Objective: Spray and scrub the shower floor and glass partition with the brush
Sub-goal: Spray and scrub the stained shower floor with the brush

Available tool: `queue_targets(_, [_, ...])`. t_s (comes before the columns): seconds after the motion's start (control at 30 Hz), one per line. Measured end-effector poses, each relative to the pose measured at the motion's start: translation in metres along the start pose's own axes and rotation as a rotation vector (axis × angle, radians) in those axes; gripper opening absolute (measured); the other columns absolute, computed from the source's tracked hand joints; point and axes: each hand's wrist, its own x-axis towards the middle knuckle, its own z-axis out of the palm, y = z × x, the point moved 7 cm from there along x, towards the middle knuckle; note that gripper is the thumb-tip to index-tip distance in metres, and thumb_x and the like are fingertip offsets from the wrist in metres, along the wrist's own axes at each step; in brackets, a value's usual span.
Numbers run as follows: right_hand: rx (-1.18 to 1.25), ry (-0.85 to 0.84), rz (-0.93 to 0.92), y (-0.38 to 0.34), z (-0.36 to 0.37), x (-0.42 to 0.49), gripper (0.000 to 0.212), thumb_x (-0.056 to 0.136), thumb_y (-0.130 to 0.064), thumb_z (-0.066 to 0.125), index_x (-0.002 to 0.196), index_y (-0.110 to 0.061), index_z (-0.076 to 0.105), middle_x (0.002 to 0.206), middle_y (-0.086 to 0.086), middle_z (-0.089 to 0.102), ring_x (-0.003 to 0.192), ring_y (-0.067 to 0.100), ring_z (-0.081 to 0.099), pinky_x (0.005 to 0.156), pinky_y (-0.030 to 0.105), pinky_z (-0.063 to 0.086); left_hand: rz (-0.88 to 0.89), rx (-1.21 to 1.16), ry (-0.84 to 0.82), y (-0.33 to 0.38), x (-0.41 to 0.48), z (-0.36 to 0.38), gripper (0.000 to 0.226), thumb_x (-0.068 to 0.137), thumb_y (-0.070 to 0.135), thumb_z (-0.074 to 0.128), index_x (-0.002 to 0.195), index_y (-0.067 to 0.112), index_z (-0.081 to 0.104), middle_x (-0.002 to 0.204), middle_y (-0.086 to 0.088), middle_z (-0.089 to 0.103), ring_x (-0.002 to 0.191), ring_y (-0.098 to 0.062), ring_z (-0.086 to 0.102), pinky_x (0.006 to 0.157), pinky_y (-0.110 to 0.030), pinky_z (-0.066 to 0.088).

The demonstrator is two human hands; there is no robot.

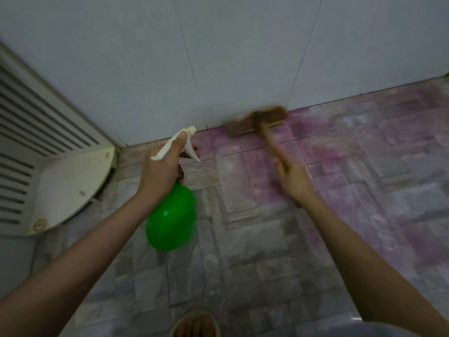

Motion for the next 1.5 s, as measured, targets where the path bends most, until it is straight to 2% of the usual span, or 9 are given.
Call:
queue_targets(0.1, [0.032,0.202,0.115,0.012,-0.028,-0.004,0.040,0.100,-0.020,0.043,0.139,-0.013,0.048,0.092,0.018,0.067,0.080,0.030,0.063,0.063,0.030,0.039,-0.039,-0.002,0.017,-0.001,-0.003,-0.003,0.036,0.081,0.073,0.053,0.105,0.055,0.073,0.099,-0.044,0.062,0.069,-0.031,0.060,0.065,-0.042,0.050])
queue_targets(0.27, [0.000,-0.212,-0.111,-0.025,0.036,-0.015,0.036,0.100,-0.026,0.044,0.133,-0.017,0.055,0.089,0.012,0.069,0.082,0.027,0.066,0.065,0.026,0.045,-0.032,0.031,0.059,0.012,-0.007,0.002,0.034,0.102,0.041,0.052,0.077,0.051,0.072,0.050,-0.002,0.057,0.038,-0.001,0.050,0.047,-0.011,0.039])
queue_targets(0.43, [0.081,0.200,0.109,0.038,-0.060,0.010,0.047,0.098,-0.023,0.041,0.145,-0.027,0.039,0.086,0.005,0.069,0.068,0.019,0.060,0.061,0.025,0.046,-0.019,0.040,0.011,0.013,-0.010,0.004,0.027,0.094,0.059,0.051,0.078,0.062,0.072,0.094,-0.039,0.068,0.038,-0.006,0.046,0.051,-0.024,0.045])
queue_targets(0.6, [0.004,-0.150,-0.128,-0.020,-0.012,0.002,0.044,0.100,-0.020,0.045,0.142,-0.031,0.042,0.102,-0.008,0.064,0.082,0.007,0.060,0.065,0.017,0.040,0.041,0.032,0.032,0.017,-0.004,0.011,0.026,0.103,0.040,0.051,0.092,0.047,0.075,0.057,-0.012,0.068,0.034,-0.005,0.041,0.043,-0.016,0.039])
queue_targets(0.7, [-0.055,0.034,-0.048,0.013,-0.039,0.005,0.043,0.100,-0.025,0.044,0.143,-0.029,0.042,0.111,0.014,0.069,0.096,0.029,0.065,0.069,0.026,0.042,0.036,0.070,0.011,0.011,0.001,0.014,0.029,0.102,0.043,0.050,0.107,0.033,0.077,0.084,-0.029,0.072,0.039,-0.010,0.046,0.047,-0.019,0.044])
queue_targets(0.97, [-0.039,-0.090,0.113,0.036,-0.095,0.011,0.041,0.102,-0.029,0.041,0.136,-0.051,0.039,0.056,0.007,0.049,0.034,0.015,0.038,0.029,0.021,0.033,-0.028,0.085,-0.175,0.014,0.041,0.057,0.038,0.099,0.046,0.056,0.092,0.017,0.080,0.102,-0.024,0.075,0.038,-0.003,0.045,0.040,-0.012,0.038])
queue_targets(1.17, [-0.070,0.091,0.348,0.067,-0.155,0.038,0.043,0.101,-0.035,0.040,0.143,-0.043,0.035,0.062,0.010,0.053,0.042,0.020,0.047,0.032,0.022,0.040,-0.051,0.051,-0.204,0.034,0.081,0.107,0.047,0.091,0.052,0.064,0.087,0.007,0.079,0.038,0.005,0.051,0.030,-0.008,0.041,0.041,-0.019,0.037])
queue_targets(1.33, [-0.165,-0.229,0.146,0.050,-0.127,0.035,0.040,0.100,-0.040,0.041,0.136,-0.057,0.034,0.069,0.005,0.057,0.045,0.014,0.048,0.037,0.024,0.043,-0.001,0.119,-0.346,0.059,0.105,0.166,0.067,0.073,0.068,0.060,0.093,0.008,0.080,0.046,0.002,0.058,0.040,-0.011,0.053,0.047,-0.022,0.044])
queue_targets(1.5, [-0.117,0.077,0.265,0.112,-0.192,0.061,0.043,0.101,-0.039,0.039,0.143,-0.046,0.034,0.063,0.008,0.051,0.045,0.019,0.047,0.036,0.026,0.043,0.096,0.207,-0.336,0.084,0.125,0.207,0.061,0.090,0.059,0.059,0.054,0.011,0.068,0.045,-0.004,0.062,0.038,-0.015,0.057,0.049,-0.021,0.046])
